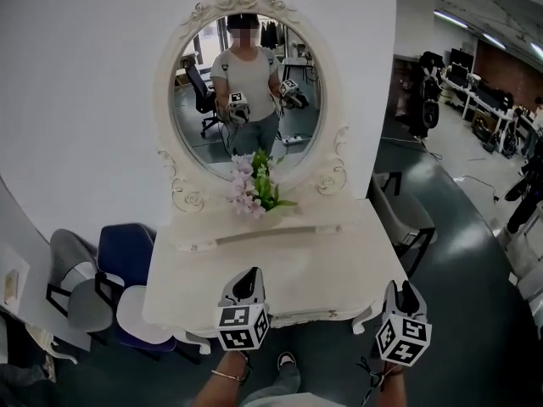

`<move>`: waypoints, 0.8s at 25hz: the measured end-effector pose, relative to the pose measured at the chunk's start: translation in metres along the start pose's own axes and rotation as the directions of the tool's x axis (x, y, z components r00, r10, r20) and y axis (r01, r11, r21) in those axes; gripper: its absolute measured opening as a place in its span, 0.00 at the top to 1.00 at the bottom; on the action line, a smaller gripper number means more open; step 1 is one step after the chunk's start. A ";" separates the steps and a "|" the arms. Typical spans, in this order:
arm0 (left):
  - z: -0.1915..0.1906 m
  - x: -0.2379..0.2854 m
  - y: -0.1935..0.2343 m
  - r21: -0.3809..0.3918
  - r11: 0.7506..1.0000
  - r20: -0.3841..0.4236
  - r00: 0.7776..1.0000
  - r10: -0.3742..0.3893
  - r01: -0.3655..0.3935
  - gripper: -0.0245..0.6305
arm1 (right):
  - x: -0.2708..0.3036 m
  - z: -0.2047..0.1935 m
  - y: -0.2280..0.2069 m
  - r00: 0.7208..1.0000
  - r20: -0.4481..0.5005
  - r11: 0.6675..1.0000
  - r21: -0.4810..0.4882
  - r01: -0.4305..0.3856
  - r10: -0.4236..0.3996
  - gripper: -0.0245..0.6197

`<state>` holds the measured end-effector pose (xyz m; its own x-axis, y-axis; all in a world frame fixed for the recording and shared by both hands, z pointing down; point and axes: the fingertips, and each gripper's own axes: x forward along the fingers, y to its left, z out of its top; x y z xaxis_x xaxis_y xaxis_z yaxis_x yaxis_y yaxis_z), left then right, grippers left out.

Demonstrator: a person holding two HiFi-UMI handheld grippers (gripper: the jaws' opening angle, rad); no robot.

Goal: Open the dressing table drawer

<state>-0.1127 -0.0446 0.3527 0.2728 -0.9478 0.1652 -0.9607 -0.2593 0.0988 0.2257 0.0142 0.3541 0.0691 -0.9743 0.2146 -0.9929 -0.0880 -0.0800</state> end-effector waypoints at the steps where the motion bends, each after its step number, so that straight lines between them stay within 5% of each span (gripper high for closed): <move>1: 0.003 0.010 0.002 -0.001 1.000 0.001 1.000 -0.002 0.002 0.93 | 0.009 0.003 0.001 1.000 0.000 1.000 0.000 0.002 -0.002 0.75; 13: 0.029 0.118 0.033 -0.004 1.000 -0.005 1.000 -0.016 0.016 0.93 | 0.116 0.034 0.009 1.000 0.005 1.000 0.008 0.023 -0.023 0.75; 20: 0.013 0.152 0.055 -0.035 0.999 -0.061 0.998 0.006 -0.008 0.93 | 0.164 0.034 0.022 1.000 -0.018 1.000 0.016 0.005 -0.004 0.75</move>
<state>-0.1246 -0.2056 0.3701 0.2700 -0.9361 0.2253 -0.9604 -0.2452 0.1323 0.2182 -0.1548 0.3540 0.0718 -0.9701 0.2320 -0.9909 -0.0960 -0.0948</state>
